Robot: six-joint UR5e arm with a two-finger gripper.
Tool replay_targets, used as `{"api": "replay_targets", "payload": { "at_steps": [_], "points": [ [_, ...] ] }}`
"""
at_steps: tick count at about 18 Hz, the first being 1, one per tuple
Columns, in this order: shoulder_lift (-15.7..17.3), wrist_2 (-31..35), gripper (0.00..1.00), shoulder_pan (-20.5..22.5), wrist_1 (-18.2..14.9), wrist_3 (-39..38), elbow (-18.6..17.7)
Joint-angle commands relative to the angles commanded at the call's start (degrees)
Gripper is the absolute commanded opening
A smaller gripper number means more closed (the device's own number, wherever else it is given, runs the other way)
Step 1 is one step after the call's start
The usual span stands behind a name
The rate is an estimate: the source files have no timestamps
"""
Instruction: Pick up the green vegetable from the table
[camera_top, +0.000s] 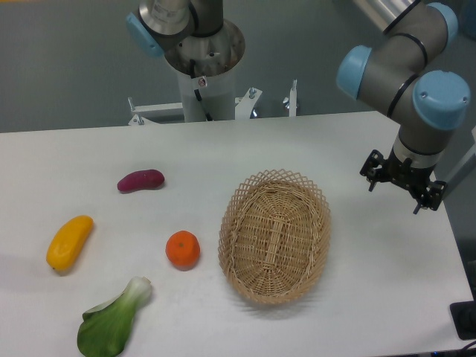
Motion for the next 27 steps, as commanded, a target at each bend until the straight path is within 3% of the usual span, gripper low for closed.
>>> {"api": "replay_targets", "payload": {
  "at_steps": [8, 11, 27],
  "points": [
    [0.0, 0.18, 1.0, -0.79, -0.35, -1.31, 0.17],
    [0.7, -0.26, 1.0, -2.28, -0.35, -5.34, 0.17],
    [0.26, -5.53, 1.0, -18.36, 1.22, -31.28, 0.44]
  ]
}}
